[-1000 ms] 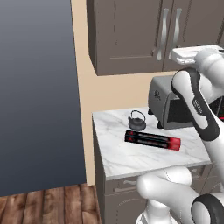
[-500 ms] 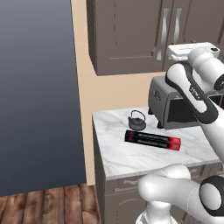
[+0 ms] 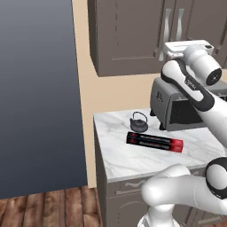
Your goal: Pick the pan from the cabinet and place it on the stove. Then turn on the stove burner for the pan.
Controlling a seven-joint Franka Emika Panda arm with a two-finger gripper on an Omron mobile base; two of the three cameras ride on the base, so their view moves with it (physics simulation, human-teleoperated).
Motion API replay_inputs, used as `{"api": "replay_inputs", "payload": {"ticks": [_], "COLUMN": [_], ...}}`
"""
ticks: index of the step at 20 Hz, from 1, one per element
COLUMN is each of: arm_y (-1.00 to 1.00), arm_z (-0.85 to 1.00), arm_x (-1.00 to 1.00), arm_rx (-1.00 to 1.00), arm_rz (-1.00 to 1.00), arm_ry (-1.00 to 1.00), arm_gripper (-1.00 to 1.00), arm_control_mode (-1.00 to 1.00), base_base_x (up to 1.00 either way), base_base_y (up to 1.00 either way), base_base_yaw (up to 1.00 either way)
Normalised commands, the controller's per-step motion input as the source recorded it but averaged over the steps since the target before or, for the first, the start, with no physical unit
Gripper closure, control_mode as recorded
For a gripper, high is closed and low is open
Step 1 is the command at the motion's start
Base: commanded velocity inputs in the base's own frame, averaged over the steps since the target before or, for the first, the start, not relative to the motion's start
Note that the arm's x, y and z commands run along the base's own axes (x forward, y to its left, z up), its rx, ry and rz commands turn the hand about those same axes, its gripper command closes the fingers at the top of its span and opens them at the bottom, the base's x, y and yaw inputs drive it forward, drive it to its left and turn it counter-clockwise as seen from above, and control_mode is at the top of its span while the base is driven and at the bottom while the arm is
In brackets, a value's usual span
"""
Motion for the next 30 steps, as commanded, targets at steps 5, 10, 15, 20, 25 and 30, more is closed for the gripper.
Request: {"api": "replay_inputs", "payload": {"ticks": [5, 10, 15, 20, 25, 30], "arm_y": [-0.17, -0.13, -0.01, 0.07, 0.16, 0.21], "arm_z": [0.05, 0.01, 0.00, 0.00, -0.01, -0.07], "arm_x": [0.35, 0.32, 0.32, 0.33, 0.16, 0.01], "arm_rx": [0.00, 0.00, 0.00, 0.00, 0.00, -0.07], "arm_rz": [0.00, 0.00, 0.00, 0.00, 0.00, -0.01], "arm_ry": [0.00, 0.00, 0.00, 0.00, 0.00, 0.03], "arm_gripper": [-1.00, -1.00, -1.00, 1.00, 1.00, 1.00], "arm_control_mode": [-1.00, -1.00, -1.00, -1.00, -1.00, -1.00], "base_base_x": [0.00, 0.00, 0.00, 0.00, 0.00, 0.00], "base_base_y": [0.00, 0.00, 0.00, 0.00, 0.00, 0.00], "base_base_yaw": [0.00, 0.00, 0.00, 0.00, 0.00, 0.00]}}
